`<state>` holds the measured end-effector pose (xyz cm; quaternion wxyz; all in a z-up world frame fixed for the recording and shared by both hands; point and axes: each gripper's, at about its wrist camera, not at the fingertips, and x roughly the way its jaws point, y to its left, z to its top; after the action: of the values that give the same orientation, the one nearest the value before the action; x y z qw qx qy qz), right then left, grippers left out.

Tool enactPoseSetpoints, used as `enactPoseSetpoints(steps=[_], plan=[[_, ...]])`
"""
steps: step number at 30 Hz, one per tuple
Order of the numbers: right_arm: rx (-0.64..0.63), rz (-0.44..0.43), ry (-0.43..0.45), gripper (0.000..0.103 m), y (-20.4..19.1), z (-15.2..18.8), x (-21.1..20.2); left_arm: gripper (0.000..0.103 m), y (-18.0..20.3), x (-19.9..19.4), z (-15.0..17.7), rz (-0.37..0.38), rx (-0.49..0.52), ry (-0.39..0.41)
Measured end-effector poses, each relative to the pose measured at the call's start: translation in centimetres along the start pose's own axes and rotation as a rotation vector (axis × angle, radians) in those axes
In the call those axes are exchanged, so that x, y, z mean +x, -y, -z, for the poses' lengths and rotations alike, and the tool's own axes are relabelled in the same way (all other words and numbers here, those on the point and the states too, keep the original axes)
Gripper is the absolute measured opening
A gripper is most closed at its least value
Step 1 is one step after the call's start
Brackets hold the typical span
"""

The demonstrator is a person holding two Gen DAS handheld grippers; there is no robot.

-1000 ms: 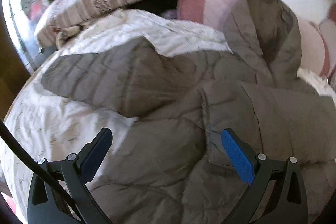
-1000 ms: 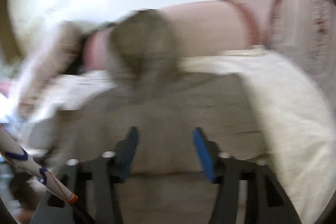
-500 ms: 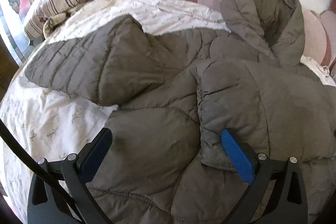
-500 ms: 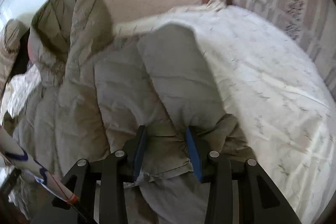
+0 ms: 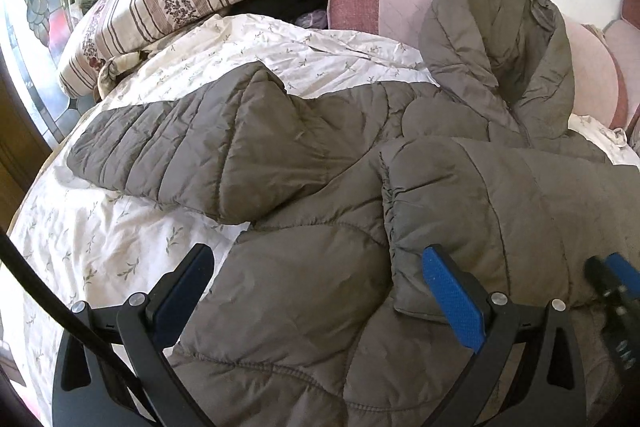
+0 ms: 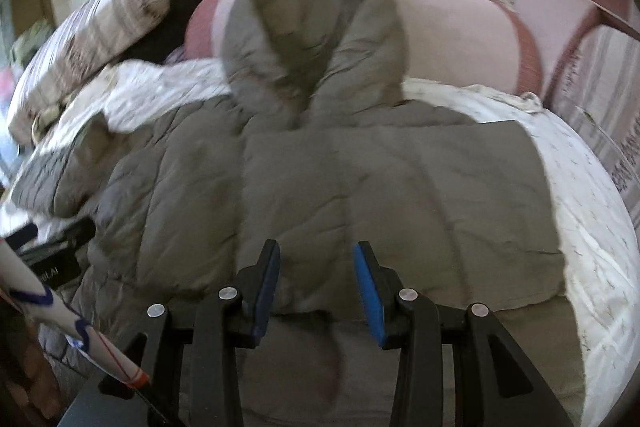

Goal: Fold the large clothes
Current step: 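Fold the grasped sleeve across the jacket body and release with the right gripper, then grasp the other sleeve cuff with the left gripper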

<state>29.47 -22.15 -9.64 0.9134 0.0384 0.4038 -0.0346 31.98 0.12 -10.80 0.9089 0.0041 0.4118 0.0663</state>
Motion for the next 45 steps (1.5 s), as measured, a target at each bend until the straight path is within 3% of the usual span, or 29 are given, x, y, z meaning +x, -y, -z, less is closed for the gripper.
enactPoseSetpoints(steps=[8,24,38,45], plan=[[-0.019,0.01,-0.08,0.044,-0.7,0.8,2.6,0.103,-0.4,0.0,-0.1,-0.002,-0.003,-0.001],[-0.055,0.037,-0.083,0.056,-1.0,1.0,2.7,0.103,-2.7,-0.3,-0.5,-0.033,-0.027,0.022],[-0.083,0.057,-0.085,0.063,-1.3,1.2,3.0,0.103,-8.1,0.3,-1.3,-0.074,-0.094,0.031],[-0.088,0.062,-0.084,0.064,-1.4,1.2,3.1,0.103,-14.4,1.8,-3.2,-0.097,-0.175,0.027]])
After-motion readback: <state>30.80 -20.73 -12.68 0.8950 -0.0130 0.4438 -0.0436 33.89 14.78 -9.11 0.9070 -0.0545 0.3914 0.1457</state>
